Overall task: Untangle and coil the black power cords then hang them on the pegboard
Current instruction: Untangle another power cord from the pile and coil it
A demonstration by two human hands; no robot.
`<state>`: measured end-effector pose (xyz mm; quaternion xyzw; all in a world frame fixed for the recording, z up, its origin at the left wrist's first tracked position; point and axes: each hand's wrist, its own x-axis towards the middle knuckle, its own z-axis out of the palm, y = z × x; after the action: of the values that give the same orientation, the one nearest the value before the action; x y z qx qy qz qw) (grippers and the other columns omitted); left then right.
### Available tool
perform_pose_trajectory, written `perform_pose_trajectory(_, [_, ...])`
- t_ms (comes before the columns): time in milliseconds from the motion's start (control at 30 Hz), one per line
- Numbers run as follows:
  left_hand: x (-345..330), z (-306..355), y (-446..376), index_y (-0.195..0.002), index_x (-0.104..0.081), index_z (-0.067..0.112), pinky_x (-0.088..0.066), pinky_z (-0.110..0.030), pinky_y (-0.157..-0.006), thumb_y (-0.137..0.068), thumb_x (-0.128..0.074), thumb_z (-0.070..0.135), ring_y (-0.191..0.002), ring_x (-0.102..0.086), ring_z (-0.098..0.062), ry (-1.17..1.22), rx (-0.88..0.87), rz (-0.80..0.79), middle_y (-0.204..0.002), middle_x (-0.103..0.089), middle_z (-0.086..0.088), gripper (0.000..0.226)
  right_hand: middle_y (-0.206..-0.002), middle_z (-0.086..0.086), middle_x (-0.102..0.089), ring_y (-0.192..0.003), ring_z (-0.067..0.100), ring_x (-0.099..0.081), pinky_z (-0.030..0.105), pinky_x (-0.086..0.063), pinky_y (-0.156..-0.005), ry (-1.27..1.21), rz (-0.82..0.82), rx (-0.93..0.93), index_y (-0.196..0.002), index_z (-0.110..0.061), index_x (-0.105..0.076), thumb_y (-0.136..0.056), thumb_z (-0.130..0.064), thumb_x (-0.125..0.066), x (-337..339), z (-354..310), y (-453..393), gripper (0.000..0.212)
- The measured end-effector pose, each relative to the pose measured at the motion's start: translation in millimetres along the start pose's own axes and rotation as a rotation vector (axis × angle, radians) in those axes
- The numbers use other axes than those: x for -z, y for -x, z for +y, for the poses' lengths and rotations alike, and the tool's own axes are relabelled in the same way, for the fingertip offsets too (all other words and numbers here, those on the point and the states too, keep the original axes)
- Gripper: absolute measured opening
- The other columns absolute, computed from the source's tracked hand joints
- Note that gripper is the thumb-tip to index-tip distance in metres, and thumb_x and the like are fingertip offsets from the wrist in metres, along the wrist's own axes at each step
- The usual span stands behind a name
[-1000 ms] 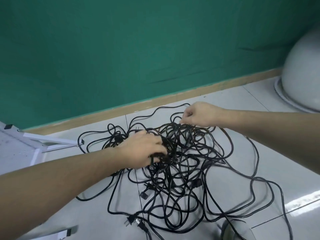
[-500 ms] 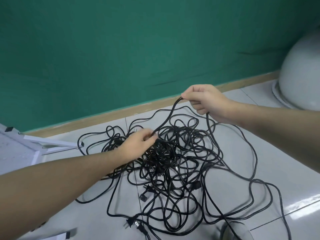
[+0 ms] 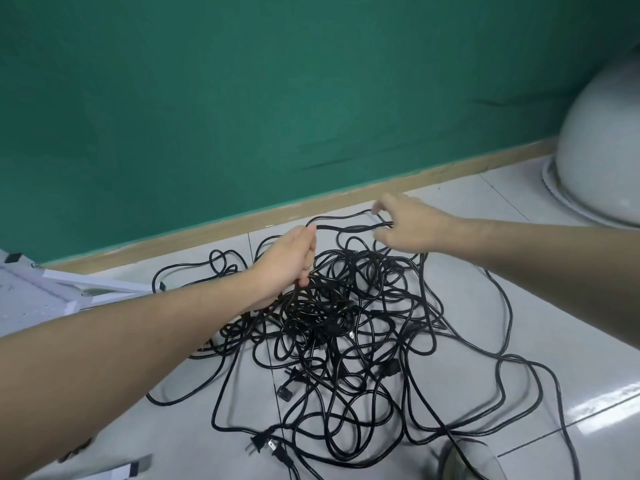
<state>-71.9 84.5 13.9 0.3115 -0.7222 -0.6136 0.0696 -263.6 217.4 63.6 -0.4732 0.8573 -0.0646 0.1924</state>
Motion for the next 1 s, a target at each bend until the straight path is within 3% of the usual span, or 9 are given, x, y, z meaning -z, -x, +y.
perform_pose_trajectory(133, [-12.6,23.5,-0.4,-0.093,-0.039,0.018,-0.029,-0.026,-0.052,-0.107,-0.025,0.056,-0.048,-0.026,-0.008,0.016,-0.005,-0.038,-0.051,-0.033,0.013,0.042,-0.149,0.005,-0.049,-0.139,0.026,-0.042,0.048,-0.032,-0.115,0.079,0.016,0.293,-0.146,-0.024,-0.037,-0.090,-0.035,-0.057,-11.4,-32.6,1.6,0.061])
perform_pose_trajectory(233, [-13.6,29.2,1.9,-0.090,-0.037,0.017,-0.024,-0.026,-0.051,-0.105,-0.028,0.061,-0.048,-0.022,-0.010,0.041,-0.009,-0.084,-0.053,-0.028,0.012,0.047,-0.117,-0.003,-0.063,-0.114,0.024,-0.059,0.039,-0.046,-0.098,-0.164,-0.051,0.274,-0.129,-0.021,-0.047,-0.093,-0.032,-0.057,-16.2,-37.7,2.8,0.039])
perform_pose_trajectory(300, [-11.8,26.1,5.8,-0.086,-0.039,0.017,-0.025,-0.026,-0.050,-0.104,-0.032,0.060,-0.048,-0.022,-0.012,-0.026,-0.046,-0.102,-0.053,-0.028,0.011,0.047,-0.097,-0.012,-0.051,-0.106,0.019,-0.050,0.031,-0.037,-0.085,-0.110,0.004,0.333,-0.115,-0.023,-0.053,-0.092,-0.031,-0.060,-12.8,-35.6,3.5,0.025])
perform_pose_trajectory(400, [-13.1,21.9,11.2,-0.082,-0.041,0.017,-0.024,-0.026,-0.050,-0.101,-0.037,0.059,-0.049,-0.022,-0.012,-0.027,-0.089,-0.167,-0.054,-0.028,0.009,0.046,-0.092,-0.010,-0.048,-0.100,0.013,-0.046,0.031,-0.038,-0.088,-0.105,0.028,0.473,-0.095,-0.027,-0.059,-0.090,-0.025,-0.064,-10.0,-30.9,5.1,0.007])
perform_pose_trajectory(467, [-10.9,18.7,11.8,-0.081,-0.043,0.017,-0.022,-0.032,-0.053,-0.099,-0.040,0.065,-0.050,-0.024,-0.015,-0.033,-0.138,-0.229,-0.053,-0.032,0.007,0.052,-0.089,-0.002,-0.058,-0.089,0.011,-0.054,0.032,-0.045,-0.086,-0.228,-0.071,0.522,-0.084,-0.035,-0.056,-0.093,-0.019,-0.064,-10.1,-29.7,9.2,0.020])
perform_pose_trajectory(633, [11.0,-5.2,9.9,-0.071,-0.059,0.023,-0.040,-0.029,-0.061,-0.083,-0.063,0.068,-0.058,-0.046,-0.014,-0.452,-0.137,-0.292,-0.062,-0.061,0.006,0.048,-0.068,0.010,-0.041,-0.061,0.022,-0.034,0.031,-0.030,-0.055,-0.610,-0.222,0.395,-0.085,-0.021,-0.058,-0.100,-0.023,-0.063,2.1,-32.5,20.8,0.016])
perform_pose_trajectory(733, [18.6,-20.0,9.0,-0.074,-0.064,0.022,-0.041,-0.027,-0.064,-0.092,-0.072,0.044,-0.062,-0.048,-0.011,-0.469,-0.055,-0.329,-0.069,-0.069,0.005,0.029,-0.056,-0.001,-0.038,-0.051,0.014,-0.030,0.023,-0.025,-0.049,-0.730,-0.149,0.345,-0.080,-0.016,-0.054,-0.095,-0.022,-0.069,12.1,-28.5,21.5,0.022])
perform_pose_trajectory(867, [35.3,-29.3,5.0,-0.089,-0.068,0.034,-0.046,-0.043,-0.085,-0.098,-0.065,0.039,-0.084,-0.060,-0.026,-0.508,-0.025,-0.306,-0.097,-0.077,0.005,0.011,-0.056,-0.003,-0.030,-0.051,0.015,-0.019,0.026,-0.016,-0.051,-0.945,-0.116,0.242,-0.066,-0.023,-0.039,-0.079,-0.043,-0.076,20.0,-9.3,21.3,0.044])
perform_pose_trajectory(1000, [41.9,-23.5,3.0,-0.107,-0.064,0.019,-0.052,-0.039,-0.104,-0.106,-0.053,0.030,-0.106,-0.070,-0.024,-0.269,0.040,-0.170,-0.102,-0.079,0.005,0.017,-0.059,-0.004,-0.028,-0.053,0.015,-0.022,0.028,-0.021,-0.053,-1.007,-0.033,0.069,-0.069,-0.025,-0.035,-0.091,-0.040,-0.069,25.0,21.8,16.7,0.044])
